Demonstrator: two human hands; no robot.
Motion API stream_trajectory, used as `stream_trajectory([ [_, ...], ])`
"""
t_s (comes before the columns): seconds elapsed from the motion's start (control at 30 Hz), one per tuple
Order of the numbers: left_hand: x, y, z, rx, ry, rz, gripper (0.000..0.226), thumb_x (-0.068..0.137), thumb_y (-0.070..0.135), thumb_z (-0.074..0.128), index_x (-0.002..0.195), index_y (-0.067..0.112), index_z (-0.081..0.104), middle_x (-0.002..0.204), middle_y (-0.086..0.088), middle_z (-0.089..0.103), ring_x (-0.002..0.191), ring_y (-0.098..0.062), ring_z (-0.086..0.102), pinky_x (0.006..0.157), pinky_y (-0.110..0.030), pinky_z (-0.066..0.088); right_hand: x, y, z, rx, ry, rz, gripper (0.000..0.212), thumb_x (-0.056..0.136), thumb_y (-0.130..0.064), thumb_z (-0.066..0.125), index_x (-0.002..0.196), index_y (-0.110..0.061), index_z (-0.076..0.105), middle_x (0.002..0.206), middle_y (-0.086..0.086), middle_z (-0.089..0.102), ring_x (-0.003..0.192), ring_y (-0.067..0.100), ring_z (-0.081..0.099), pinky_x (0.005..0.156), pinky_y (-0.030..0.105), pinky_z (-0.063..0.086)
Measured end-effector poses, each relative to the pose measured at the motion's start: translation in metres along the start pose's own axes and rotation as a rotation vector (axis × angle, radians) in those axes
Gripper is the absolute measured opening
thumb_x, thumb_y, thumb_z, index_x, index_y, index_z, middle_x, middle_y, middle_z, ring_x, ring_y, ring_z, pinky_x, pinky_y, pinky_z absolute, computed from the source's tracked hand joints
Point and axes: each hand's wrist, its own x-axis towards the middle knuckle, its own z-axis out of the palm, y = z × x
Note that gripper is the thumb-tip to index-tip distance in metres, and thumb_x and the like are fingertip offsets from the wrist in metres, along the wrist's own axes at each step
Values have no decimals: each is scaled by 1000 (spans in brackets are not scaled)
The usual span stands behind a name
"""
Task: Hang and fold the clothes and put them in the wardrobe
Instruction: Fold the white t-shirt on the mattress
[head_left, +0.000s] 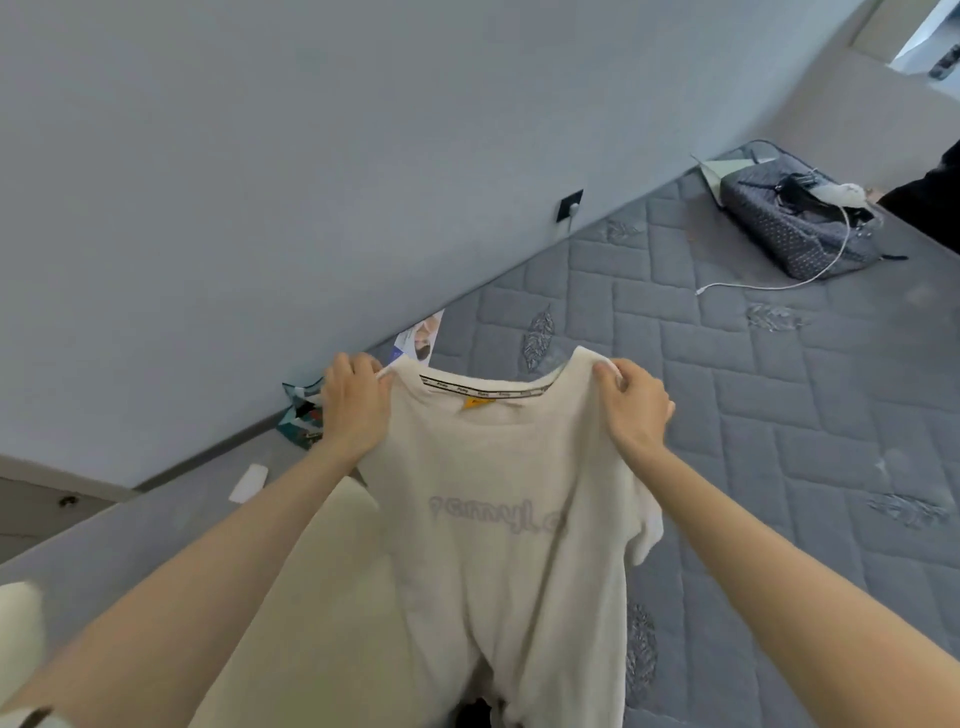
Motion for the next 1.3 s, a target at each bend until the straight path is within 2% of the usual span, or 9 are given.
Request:
stream_trajectory([
  [0.13,11,-7,55,73,-109,-19,58,93,22,51,145,9,29,152,-21,17,139,-35,16,111,-43,12,26,46,37,-21,-171,118,45,99,-33,43,143,-23,41,145,9,42,138,29,21,112,39,19],
  [0.53,-77,-34,200,-103,-643,42,50,100,22,39,149,23,28,159,-4,12,144,-25,11,114,-34,15,-34,221,86,-223,-329,641,58,97,-32,49,148,-13,27,150,14,32,136,39,28,103,42,31],
  [0.63,-71,-45,225,-107,-585,13,50,99,20,40,148,23,29,159,-2,9,143,-27,15,110,-38,25,-34,232,100,-267,-272,456,54,97,-23,49,146,-13,29,152,11,25,138,34,20,103,44,31],
  [0.8,-23,-61,251,-187,-444,-74,53,100,16,39,150,20,24,159,-5,4,141,-27,23,108,-39,29,10,219,137,-301,-164,134,48,97,-16,46,143,-14,35,152,6,24,123,27,46,90,35,42],
  [0.93,33,-73,262,-137,-314,-108,55,102,22,35,152,22,13,160,-5,-8,140,-28,24,102,-41,34,73,205,176,-156,-177,116,57,97,-14,48,149,-12,26,155,10,20,135,26,34,103,33,38],
  [1.0,59,-82,268,-100,-260,-142,58,102,23,38,152,23,9,159,-9,-10,142,-31,19,103,-44,34,102,202,192,-4,-184,232,63,95,-14,51,151,-18,21,152,9,20,124,33,47,74,32,58],
  [1.13,91,-94,282,-108,-211,-343,55,96,15,50,146,13,26,147,-18,27,125,-39,42,96,-46,38,132,209,214,117,-160,434,41,86,-20,67,123,-20,51,126,8,39,82,17,56,36,16,46],
  [1.2,97,-90,288,-122,-203,-404,43,97,16,50,135,4,36,137,-20,42,121,-39,46,95,-44,37,134,211,222,105,-143,442,12,85,-19,66,88,-16,54,109,12,57,74,25,61,40,21,49],
  [1.3,104,-81,288,-185,-132,-414,30,99,15,45,124,-1,43,130,-19,49,118,-38,48,96,-42,37,139,206,218,-40,-1,327,4,90,-15,54,87,-14,53,94,14,64,82,31,61,73,35,51],
])
